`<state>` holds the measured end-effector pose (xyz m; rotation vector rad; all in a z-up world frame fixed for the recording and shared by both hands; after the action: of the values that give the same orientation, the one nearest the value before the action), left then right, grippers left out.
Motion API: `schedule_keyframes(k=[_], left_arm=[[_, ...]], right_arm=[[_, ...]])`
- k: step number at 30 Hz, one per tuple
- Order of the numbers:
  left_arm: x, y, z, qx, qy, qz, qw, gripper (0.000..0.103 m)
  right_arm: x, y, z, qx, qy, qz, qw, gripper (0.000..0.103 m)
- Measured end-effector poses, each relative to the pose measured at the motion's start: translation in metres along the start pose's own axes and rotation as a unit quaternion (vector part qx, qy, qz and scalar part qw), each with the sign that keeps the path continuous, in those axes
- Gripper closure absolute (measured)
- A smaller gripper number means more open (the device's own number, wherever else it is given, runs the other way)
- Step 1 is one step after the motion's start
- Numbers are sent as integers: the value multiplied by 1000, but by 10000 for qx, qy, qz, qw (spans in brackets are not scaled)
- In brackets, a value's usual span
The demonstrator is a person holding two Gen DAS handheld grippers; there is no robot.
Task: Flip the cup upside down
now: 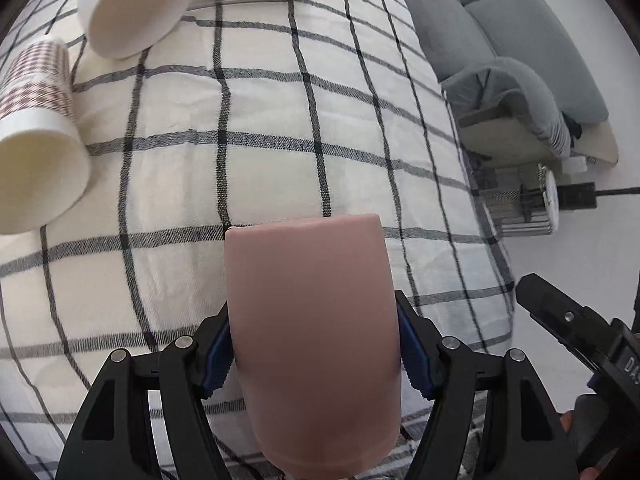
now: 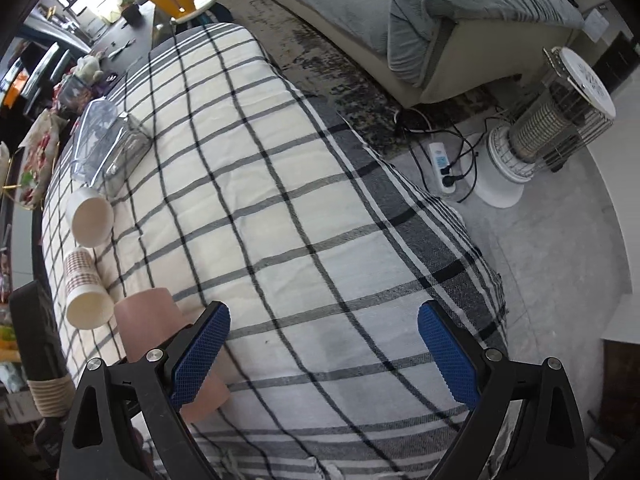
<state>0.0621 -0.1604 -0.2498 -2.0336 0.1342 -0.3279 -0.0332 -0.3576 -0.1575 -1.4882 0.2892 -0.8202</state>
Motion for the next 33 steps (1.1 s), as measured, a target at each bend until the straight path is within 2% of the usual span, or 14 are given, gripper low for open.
schedule_keyframes(k=[4, 8, 11, 15, 17, 20, 22, 25, 29, 33], left_arm=[[1, -2, -4, 170, 177, -150, 9996, 32], [0, -16, -7, 240, 264, -345, 9988, 19], [-5, -34, -8, 333, 376, -517, 9974, 17], [-16, -64, 0, 370, 288, -719, 9963, 17], [-21, -88, 6, 511, 212, -989, 9936, 14], [-26, -122, 18, 942, 82, -1543, 9835, 9], [-28, -145, 27, 1364, 20, -1969, 9709, 9], [-26, -169, 42, 1688, -142, -2411, 9556, 9], [-24, -188, 60, 1838, -367, -2797, 9416, 9], [-24, -194, 78, 1826, -599, -2928, 9367, 8]], right_arm=[[-2, 5, -1, 56, 8, 77, 10000, 8], [-2, -1, -1, 97, -7, 3, 10000, 8], [-1, -11, 4, 132, -66, -122, 9998, 8], [-1, -26, 18, 304, -214, -172, 9992, 8], [-1, -33, 30, 433, -344, -144, 9984, 8], [-2, -31, 55, 768, -590, 170, 9952, 8], [-3, -22, 70, 952, -683, 528, 9917, 8], [-4, -3, 98, 1027, -915, 1102, 9843, 8], [-5, 21, 142, 813, -1528, 1653, 9709, 8], [-7, 45, 166, 496, -1866, 2004, 9605, 8]])
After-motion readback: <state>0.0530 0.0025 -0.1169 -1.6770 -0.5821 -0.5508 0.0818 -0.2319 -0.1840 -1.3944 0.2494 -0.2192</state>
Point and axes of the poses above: each gripper's, at about its wrist camera, not at the fingertips, and y roughly the way its jaws point, z to its left, x to its top, the point moved 1 cm from there along y, roughly the way its jaws point, and after that the axes turned 10 degrees about -z, right-handed, at the moved point
